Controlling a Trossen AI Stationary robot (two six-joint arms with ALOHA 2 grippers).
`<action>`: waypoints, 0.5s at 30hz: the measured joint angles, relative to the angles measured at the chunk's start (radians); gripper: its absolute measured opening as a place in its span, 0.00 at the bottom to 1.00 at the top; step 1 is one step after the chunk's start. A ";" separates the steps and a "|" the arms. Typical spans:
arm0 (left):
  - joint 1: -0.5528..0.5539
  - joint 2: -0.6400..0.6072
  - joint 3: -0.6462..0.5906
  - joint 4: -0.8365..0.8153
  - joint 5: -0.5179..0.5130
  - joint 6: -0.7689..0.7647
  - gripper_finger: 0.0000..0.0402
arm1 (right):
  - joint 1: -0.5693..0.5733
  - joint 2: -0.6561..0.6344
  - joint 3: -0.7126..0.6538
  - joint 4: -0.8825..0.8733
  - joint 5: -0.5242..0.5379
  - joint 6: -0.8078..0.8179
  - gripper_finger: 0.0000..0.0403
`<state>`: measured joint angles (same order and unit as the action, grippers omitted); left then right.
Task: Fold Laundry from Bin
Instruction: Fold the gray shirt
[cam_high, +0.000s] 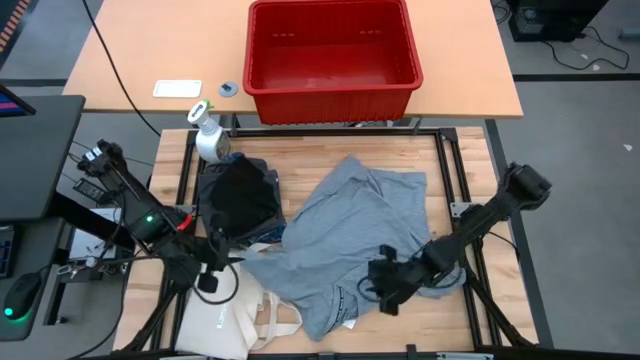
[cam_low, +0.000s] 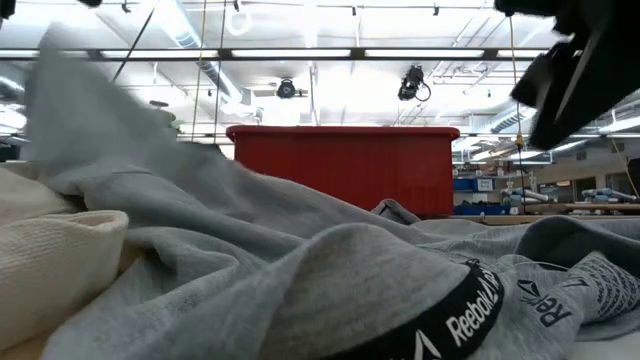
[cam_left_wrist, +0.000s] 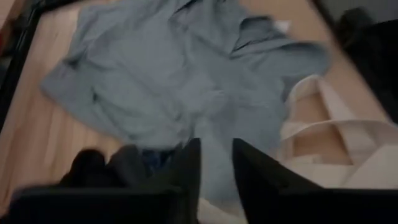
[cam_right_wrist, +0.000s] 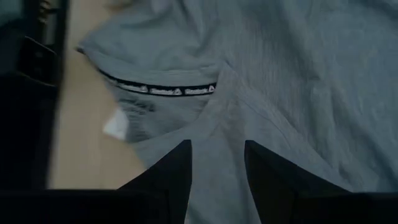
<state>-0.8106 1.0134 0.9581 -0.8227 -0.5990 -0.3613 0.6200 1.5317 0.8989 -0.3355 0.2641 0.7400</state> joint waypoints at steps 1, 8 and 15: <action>0.006 0.000 0.000 -0.020 -0.001 -0.016 0.27 | 0.000 0.033 0.000 0.039 0.018 -0.030 0.38; 0.036 0.000 0.000 -0.180 0.044 -0.173 0.52 | 0.002 0.258 0.173 -0.103 0.097 -0.134 0.38; 0.057 0.001 0.000 -0.151 0.045 -0.170 0.55 | -0.005 0.399 0.363 -0.306 0.203 -0.200 0.38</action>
<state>-0.7540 1.0142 0.9581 -0.9741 -0.5539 -0.5318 0.6151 1.9304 1.2616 -0.6417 0.4668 0.5404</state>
